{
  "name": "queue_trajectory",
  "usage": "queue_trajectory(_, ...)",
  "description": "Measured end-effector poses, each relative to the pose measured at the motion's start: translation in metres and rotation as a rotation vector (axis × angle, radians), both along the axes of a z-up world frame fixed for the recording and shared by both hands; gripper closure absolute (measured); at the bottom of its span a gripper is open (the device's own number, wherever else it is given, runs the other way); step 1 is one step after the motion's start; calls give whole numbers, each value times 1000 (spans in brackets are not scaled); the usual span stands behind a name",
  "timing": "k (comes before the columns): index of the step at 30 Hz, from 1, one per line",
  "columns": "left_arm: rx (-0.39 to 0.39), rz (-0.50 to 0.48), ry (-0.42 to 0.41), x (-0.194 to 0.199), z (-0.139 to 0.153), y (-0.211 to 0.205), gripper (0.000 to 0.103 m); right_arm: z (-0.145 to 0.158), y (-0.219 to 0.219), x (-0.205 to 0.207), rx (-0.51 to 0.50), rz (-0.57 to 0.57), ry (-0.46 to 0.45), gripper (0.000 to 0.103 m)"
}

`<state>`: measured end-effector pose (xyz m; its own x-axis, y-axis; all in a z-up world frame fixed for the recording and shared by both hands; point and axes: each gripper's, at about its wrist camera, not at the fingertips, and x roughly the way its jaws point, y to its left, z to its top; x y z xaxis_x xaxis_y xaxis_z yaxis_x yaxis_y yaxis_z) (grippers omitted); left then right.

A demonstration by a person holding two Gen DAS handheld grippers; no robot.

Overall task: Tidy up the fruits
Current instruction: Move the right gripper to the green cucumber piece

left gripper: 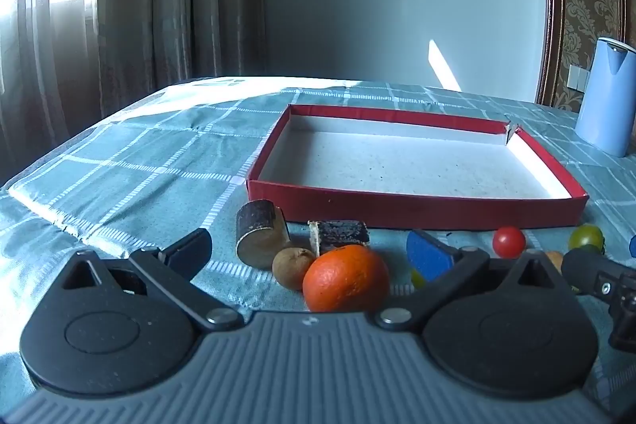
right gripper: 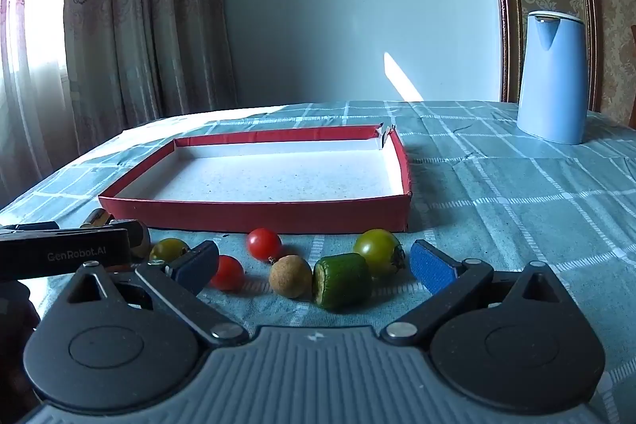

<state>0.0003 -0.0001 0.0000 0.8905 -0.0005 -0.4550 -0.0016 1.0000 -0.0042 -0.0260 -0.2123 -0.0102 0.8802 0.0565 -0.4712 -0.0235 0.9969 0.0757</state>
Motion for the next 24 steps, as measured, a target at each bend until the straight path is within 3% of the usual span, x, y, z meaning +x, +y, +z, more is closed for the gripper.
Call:
queue_trajectory(10,-12,-3,-4,-5,2,-1,0,3,-21,-19,-69,53,-50,0)
queue_trajectory(12,-14,-4,-3,-1,1,-1,0,3,-22,-16,-77,63,-38,5)
queue_trajectory(17,-21,0,-10,-2,-1,-1,0,-3,-20,-7,-66,98,20,44)
queue_trajectory(24,-24,3,-12,-2,-3,-1,0,-7,-23,1,-34,109,69,51)
